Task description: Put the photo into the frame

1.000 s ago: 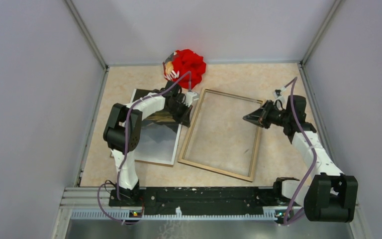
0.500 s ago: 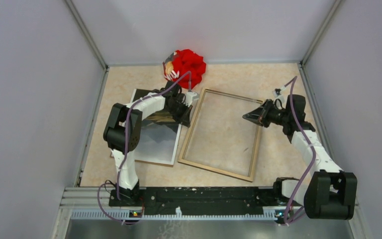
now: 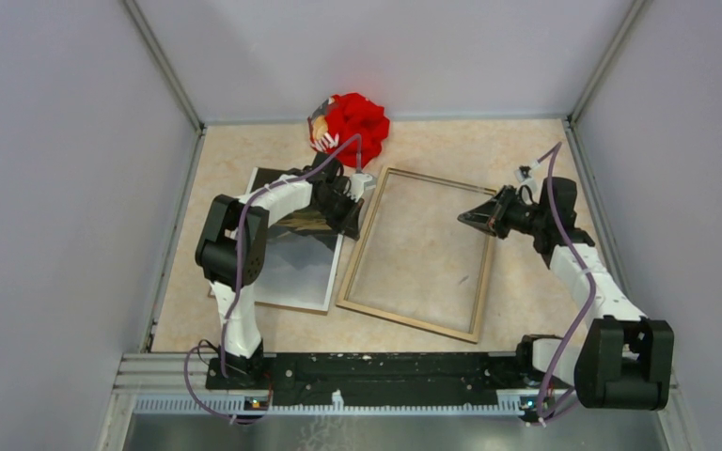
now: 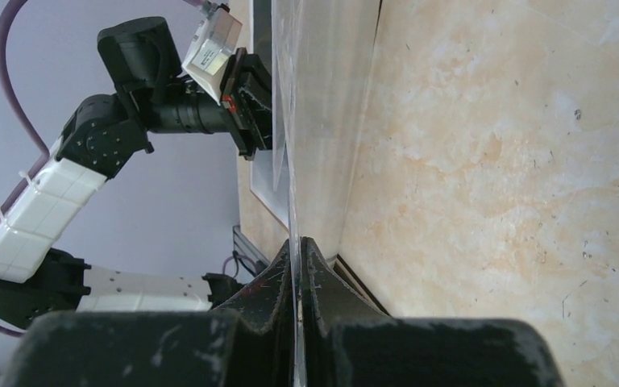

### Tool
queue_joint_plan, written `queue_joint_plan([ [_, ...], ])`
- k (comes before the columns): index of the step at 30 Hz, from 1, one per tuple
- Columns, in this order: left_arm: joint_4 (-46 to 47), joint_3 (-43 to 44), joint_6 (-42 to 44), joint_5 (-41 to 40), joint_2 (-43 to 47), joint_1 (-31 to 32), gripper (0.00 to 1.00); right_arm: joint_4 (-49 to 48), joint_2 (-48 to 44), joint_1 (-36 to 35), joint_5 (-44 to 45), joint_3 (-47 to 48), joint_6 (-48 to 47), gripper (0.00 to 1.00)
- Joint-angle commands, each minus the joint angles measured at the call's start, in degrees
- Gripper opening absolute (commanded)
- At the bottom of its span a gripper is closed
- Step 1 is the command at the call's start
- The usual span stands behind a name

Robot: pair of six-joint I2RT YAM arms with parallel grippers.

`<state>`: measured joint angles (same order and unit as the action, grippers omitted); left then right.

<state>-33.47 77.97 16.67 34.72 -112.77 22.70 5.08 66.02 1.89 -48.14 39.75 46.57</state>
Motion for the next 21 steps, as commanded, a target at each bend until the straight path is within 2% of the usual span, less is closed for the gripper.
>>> queue_joint_plan([
  [1,-1.3,0.9,1.1,-0.4,-1.2,0.1,0.00,-2.7,0.3,-0.4,-2.1,1.3,-0.2,0.00],
  [12,-1.4,0.7,0.9,-0.7,-0.6,0.1,0.00,-3.0,-0.2,-0.5,-2.6,1.2,-0.1,0.00],
  [21,-0.8,-0.1,0.8,-0.6,-0.7,0.1,0.00,-6.2,-1.9,-1.0,-2.0,-0.2,5.6,0.00],
])
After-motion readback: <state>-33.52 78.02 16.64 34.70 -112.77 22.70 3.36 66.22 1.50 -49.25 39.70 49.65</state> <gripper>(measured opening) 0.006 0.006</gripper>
